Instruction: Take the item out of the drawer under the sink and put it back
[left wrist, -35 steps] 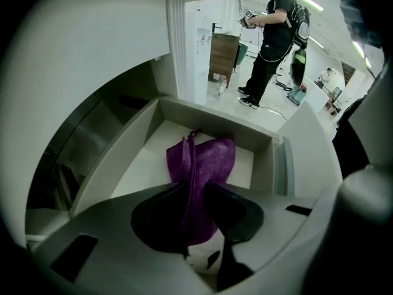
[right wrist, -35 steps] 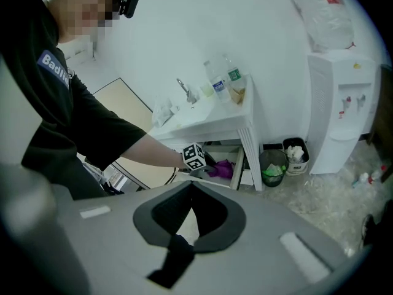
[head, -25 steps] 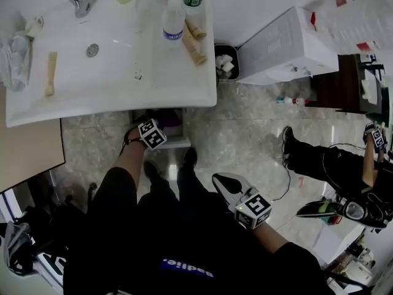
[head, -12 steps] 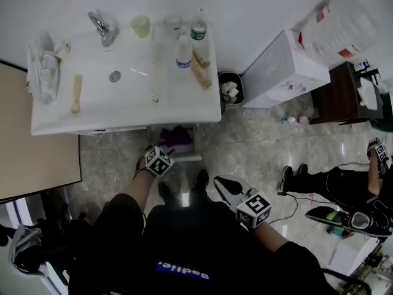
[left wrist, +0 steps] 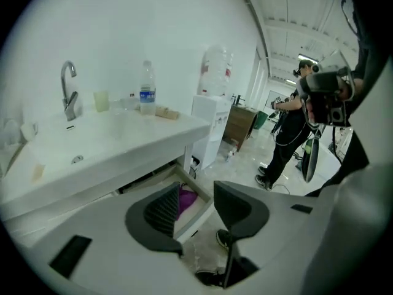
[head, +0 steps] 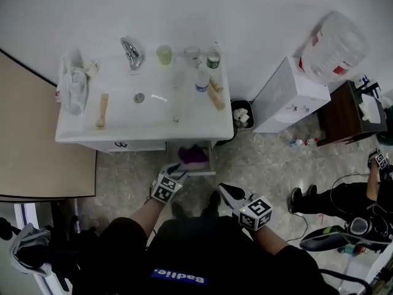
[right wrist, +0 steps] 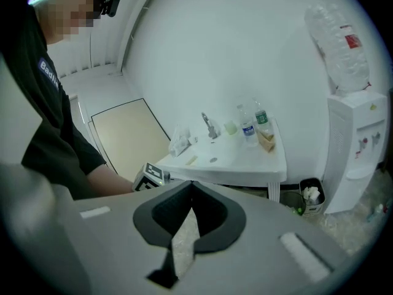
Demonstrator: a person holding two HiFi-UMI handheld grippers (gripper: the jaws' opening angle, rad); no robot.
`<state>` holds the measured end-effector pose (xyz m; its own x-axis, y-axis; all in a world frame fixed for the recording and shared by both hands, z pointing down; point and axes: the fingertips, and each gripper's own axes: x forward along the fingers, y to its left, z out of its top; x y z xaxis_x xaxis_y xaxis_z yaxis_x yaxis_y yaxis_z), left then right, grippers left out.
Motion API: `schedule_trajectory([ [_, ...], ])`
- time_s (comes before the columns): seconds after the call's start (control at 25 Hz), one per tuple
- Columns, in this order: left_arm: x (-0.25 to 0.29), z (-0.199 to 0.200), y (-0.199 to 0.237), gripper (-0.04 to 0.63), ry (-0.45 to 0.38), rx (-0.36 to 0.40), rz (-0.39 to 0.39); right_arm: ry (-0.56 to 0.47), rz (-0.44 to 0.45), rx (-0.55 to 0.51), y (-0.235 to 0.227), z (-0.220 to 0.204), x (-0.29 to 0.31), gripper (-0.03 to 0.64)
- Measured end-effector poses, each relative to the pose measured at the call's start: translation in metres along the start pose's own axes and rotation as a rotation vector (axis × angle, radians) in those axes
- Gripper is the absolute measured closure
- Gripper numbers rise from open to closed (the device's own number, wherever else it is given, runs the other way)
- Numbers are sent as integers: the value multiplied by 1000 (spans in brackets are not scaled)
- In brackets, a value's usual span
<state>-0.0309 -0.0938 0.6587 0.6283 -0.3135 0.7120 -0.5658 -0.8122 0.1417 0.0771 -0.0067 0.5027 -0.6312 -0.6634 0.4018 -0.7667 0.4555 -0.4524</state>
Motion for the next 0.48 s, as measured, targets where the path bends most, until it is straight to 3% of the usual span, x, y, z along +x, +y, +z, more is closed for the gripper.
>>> schedule_trajectory([
  [0.28,-82,57,-47,428,-201,33,-80,-30,42,-60,32,10,11,615],
  [0.48,-135,94,-71,456,-332,5,-136,-49,89,-65,56,19,13,615],
])
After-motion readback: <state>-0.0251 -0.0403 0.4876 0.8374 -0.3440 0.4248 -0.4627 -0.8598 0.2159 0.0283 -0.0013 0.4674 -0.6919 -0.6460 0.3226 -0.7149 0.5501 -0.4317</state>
